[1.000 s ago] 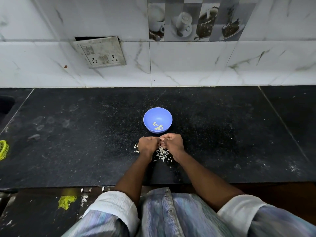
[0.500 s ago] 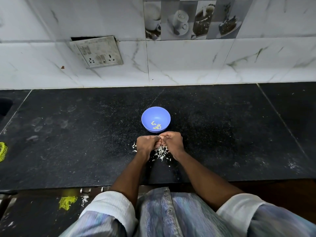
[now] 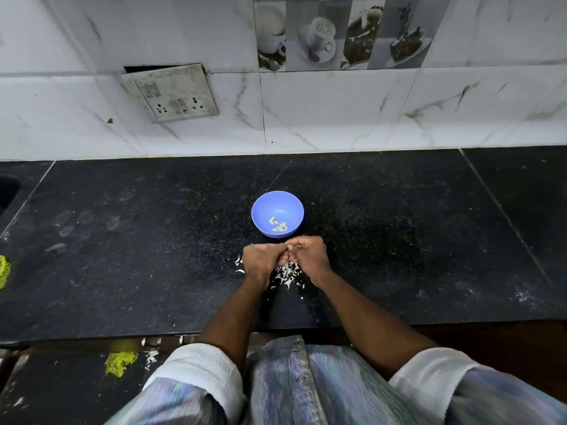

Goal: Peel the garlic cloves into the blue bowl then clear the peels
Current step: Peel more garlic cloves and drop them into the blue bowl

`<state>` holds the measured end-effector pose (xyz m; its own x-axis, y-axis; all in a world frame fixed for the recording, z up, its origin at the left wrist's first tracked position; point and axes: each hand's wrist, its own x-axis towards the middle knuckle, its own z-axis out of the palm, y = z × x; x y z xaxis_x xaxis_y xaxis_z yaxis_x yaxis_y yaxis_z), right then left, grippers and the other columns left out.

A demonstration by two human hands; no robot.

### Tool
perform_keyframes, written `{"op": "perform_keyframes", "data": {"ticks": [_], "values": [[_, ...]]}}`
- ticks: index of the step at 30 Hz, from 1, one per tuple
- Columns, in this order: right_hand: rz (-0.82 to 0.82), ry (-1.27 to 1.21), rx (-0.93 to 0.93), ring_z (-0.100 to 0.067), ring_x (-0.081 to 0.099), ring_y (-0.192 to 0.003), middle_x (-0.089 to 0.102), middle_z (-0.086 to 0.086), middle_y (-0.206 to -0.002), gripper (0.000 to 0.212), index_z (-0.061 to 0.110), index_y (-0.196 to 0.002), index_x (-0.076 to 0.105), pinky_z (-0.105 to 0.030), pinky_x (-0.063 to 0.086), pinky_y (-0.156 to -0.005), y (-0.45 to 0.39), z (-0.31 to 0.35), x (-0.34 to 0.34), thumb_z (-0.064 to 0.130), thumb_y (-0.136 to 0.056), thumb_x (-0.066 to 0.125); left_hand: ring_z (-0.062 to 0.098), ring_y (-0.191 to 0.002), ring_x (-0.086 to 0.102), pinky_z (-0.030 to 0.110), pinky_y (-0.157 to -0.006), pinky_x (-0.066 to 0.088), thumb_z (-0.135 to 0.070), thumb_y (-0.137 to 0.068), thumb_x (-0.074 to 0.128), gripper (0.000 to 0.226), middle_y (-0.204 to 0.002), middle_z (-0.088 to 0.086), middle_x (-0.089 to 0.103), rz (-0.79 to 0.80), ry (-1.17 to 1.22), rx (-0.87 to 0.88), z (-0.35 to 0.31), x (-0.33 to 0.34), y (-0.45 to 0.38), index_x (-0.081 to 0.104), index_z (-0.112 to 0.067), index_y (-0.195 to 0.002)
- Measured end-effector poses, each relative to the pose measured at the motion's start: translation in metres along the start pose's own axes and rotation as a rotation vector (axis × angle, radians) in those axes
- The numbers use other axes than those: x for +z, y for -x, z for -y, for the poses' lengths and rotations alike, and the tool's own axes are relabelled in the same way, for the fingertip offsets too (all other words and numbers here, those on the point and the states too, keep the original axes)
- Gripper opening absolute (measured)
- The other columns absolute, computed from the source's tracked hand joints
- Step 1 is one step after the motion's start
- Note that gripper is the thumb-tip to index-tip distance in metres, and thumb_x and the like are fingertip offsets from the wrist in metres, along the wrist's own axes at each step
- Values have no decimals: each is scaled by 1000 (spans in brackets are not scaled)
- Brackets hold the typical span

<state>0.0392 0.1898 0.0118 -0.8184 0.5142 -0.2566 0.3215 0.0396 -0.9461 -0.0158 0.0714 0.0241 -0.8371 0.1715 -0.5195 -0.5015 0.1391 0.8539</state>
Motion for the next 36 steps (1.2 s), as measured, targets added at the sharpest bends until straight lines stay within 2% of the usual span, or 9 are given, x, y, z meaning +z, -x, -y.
{"op": "perform_keyframes", "data": {"ticks": [5,11,15,19,23,27,33,36], "values": [[0,9,28,-9,62,-56,73,-7,-66,22,9,-86,79,-23,53,-58,-1,-4,0,-6,-92,65,29,-64,70,39,-71,63,0,-78,79,11,-71,23,75,-28,-70,33,-1,5,3,78,1,-68],[9,-21,56,-10,60,-53,70,-8,-65,16,-2,-91,77,-23,51,-56,-1,-7,0,-9,-93,62,39,-77,78,44,-78,65,-8,-82,83,13,-68,16,76,-22,-156,72,0,7,6,80,1,-73],[15,-46,60,-10,58,-54,70,-8,-66,15,-1,-91,77,-22,51,-55,-1,-4,-2,-6,-94,64,32,-70,77,41,-76,65,-10,-85,81,15,-70,16,76,-1,-150,68,2,6,5,80,-3,-72],[13,-66,50,-8,64,-58,74,-6,-72,14,3,-92,77,-22,52,-58,-1,-3,-2,-2,-96,64,15,-58,71,21,-60,60,-2,-93,70,16,-77,20,77,39,1,-1,-2,6,8,78,6,-82],[36,-68,35,-8,65,-61,74,-4,-72,23,9,-91,76,-22,54,-60,0,-1,-4,-4,-99,59,16,-61,70,22,-64,63,-6,-91,76,12,-77,18,76,46,47,-38,-4,6,8,79,3,-84],[59,-64,33,-9,64,-61,73,-3,-71,23,7,-92,75,-22,54,-61,-1,1,-5,-4,-100,56,14,-61,69,20,-65,62,-4,-90,78,8,-75,17,76,56,71,-22,-2,5,9,80,-1,-83],[73,-91,54,-10,65,-65,76,-15,-83,13,0,-99,76,-21,54,-62,-4,1,-8,0,-97,64,12,-58,68,21,-61,61,-4,-92,75,11,-71,13,75,54,12,-6,-5,3,12,79,0,-83],[79,-107,36,-11,64,-65,74,-15,-80,10,-1,-99,76,-21,53,-62,-4,0,-8,-1,-94,67,11,-56,68,21,-58,60,-4,-91,72,12,-70,11,76,41,-1,0,-7,2,12,79,1,-83]]}}
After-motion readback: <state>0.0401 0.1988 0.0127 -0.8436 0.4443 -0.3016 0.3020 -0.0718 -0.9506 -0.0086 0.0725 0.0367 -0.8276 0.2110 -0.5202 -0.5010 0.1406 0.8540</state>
